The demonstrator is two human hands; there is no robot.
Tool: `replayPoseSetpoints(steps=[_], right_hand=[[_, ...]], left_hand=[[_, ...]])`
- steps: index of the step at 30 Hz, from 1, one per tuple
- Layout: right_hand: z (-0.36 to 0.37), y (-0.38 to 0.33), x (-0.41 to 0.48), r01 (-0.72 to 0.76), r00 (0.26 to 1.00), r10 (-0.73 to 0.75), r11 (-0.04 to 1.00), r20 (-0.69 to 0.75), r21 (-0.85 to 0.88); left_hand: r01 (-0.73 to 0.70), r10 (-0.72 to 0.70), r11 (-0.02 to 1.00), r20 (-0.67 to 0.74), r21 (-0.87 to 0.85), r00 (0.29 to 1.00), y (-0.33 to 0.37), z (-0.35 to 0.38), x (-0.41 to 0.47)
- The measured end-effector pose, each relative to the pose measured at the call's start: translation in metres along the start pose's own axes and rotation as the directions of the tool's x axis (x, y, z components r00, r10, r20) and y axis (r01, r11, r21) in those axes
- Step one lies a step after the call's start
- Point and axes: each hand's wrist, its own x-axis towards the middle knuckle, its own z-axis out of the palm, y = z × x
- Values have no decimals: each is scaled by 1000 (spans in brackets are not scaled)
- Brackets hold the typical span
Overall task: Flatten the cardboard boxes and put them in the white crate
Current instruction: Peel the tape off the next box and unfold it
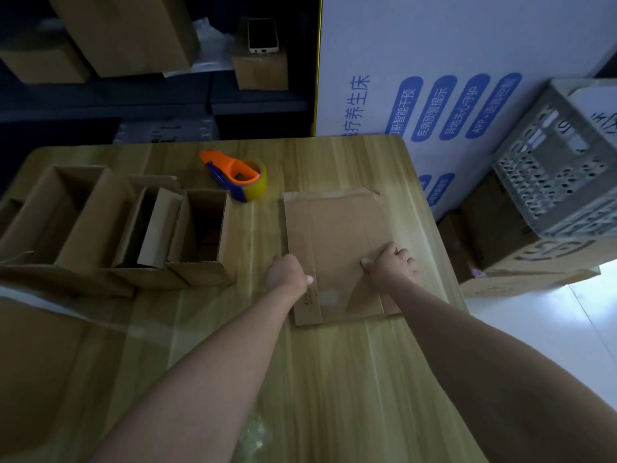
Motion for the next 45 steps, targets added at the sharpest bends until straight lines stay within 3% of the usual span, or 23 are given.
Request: replayPoseSetpoints(steps=[5,9,14,21,24,27,29,31,34,36,38,40,42,45], right_hand=[[-8,-4,-31,93,975,-118,986,-188,-136],[-22,-34,-71,248,958,-256,966,-132,-75],[-23,-99,-148,461,878,-455,887,-151,7],[5,-195,-288,745,666,-731,663,-145,75],[27,-222,-343,854,519,-848,521,-108,19],[55,-243,-389,915,389,-918,376,-72,150],[79,-258,-411,920,347,-938,339,-5,198],[104,-274,-427,941,318,-936,331,149,71],[135,-286,-441,922,331,-848,196,415,-334],[144,-285,-446,867,352,-836,122,420,-483],[142,-280,-446,834,380,-853,149,359,-531],[131,-276,-443,865,420,-876,307,236,-398],[106,-271,-440,873,486,-870,479,85,-89],[61,-258,-433,792,580,-814,560,-13,244]], left_hand=[[-53,52,993,-12,-110,999,-12,-9,-11],[-127,107,980,-136,-152,985,-30,-37,-32],[-268,240,960,-254,-80,937,-80,-106,-71],[-421,339,901,-441,-102,831,-205,-189,-150],[-435,328,894,-506,-105,797,-261,-217,-171],[-394,262,908,-542,-142,799,-313,-236,-181],[-366,217,915,-555,-172,803,-342,-243,-185],[-357,188,911,-562,-206,805,-364,-246,-187],[-346,168,908,-550,-237,818,-386,-245,-191],[-343,174,909,-529,-238,831,-395,-241,-195],[-347,181,906,-520,-241,834,-400,-238,-200],[-358,184,900,-530,-248,828,-401,-237,-205],[-394,210,887,-548,-242,810,-396,-239,-210],[-466,282,862,-574,-201,769,-375,-242,-219]])
